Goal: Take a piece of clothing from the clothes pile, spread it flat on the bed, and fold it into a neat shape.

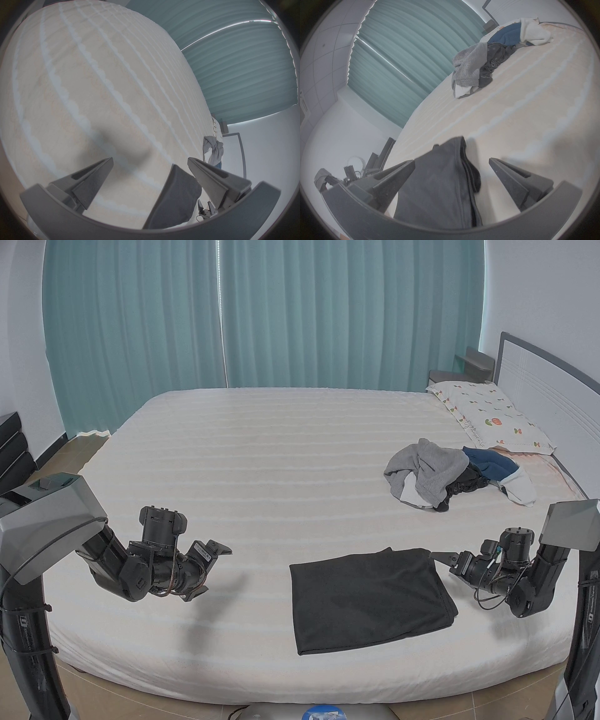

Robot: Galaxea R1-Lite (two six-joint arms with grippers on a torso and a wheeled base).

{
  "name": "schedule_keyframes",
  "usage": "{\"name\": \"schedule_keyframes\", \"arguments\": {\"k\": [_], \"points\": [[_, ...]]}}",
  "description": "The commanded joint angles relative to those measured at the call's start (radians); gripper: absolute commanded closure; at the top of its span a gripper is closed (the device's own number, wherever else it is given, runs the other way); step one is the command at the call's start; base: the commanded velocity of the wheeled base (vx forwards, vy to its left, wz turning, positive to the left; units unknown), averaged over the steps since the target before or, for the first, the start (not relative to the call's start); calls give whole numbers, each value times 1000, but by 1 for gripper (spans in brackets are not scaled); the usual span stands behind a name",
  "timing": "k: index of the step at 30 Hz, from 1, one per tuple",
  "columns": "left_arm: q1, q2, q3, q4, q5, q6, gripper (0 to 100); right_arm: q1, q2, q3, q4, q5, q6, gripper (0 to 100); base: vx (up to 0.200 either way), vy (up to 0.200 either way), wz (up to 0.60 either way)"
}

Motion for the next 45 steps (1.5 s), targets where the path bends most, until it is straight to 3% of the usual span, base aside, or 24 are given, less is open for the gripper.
{"name": "schedule_keyframes", "arguments": {"k": [1,10,11,19,24,45], "points": [[-8,16,-5,-2,22,0,0,52,115,-124,-6,-61,70,0,0,0,0],[-10,16,-5,-2,22,1,0,57,126,-152,-5,-59,133,0,0,0,0],[-10,16,-5,-2,22,1,0,58,126,-150,-2,-59,133,100,0,0,0],[-10,16,-5,0,22,1,0,64,129,-165,-12,-64,138,100,0,0,0],[-10,16,-5,0,22,1,0,55,135,-204,-8,-85,210,100,0,0,0],[-11,16,-5,0,22,3,0,40,195,-248,3,-96,205,100,0,0,0]]}}
